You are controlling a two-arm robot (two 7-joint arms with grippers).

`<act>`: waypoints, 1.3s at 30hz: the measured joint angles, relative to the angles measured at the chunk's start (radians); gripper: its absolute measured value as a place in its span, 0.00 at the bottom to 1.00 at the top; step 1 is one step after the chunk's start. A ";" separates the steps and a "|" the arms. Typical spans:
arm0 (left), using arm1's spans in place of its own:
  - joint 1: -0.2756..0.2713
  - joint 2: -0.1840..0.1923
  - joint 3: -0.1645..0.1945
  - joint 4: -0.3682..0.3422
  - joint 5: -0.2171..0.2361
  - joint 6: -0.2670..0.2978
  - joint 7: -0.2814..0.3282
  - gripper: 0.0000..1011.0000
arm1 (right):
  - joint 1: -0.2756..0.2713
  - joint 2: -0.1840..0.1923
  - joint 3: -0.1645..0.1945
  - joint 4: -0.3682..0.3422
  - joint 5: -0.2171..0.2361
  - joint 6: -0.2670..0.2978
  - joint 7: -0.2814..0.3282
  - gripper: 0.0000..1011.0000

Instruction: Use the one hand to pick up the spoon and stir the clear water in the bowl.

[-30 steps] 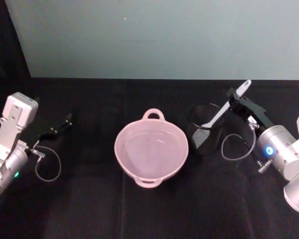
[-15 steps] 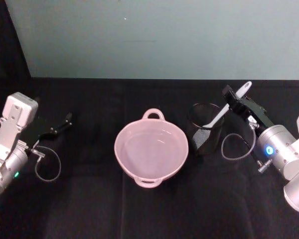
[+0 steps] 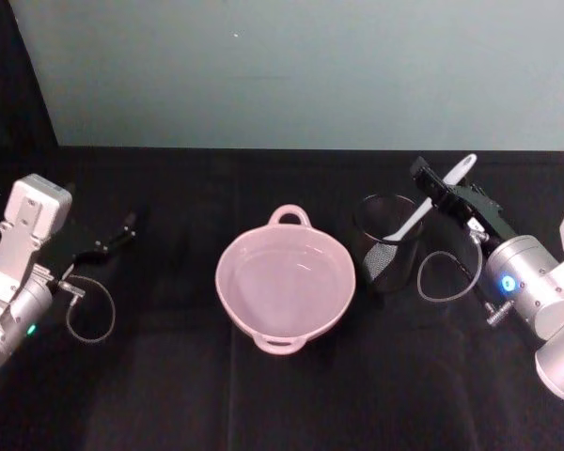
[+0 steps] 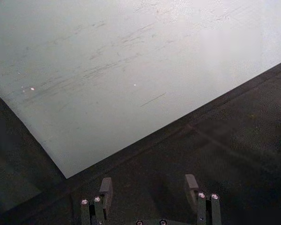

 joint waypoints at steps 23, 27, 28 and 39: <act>0.000 0.000 0.000 0.000 0.000 0.000 0.000 1.00 | -0.177 0.124 0.042 -0.219 -0.204 -0.075 -0.031 0.99; 0.000 0.000 0.000 0.000 0.000 0.000 0.000 1.00 | -0.219 0.146 0.058 -0.217 -0.295 -0.142 -0.058 0.99; 0.000 0.000 0.000 0.000 0.000 0.000 0.000 1.00 | -0.226 0.148 0.061 -0.213 -0.309 -0.153 -0.063 0.99; 0.000 0.000 0.000 0.000 0.000 0.000 0.000 1.00 | -0.247 0.123 0.077 -0.044 -0.487 -0.389 -0.109 0.99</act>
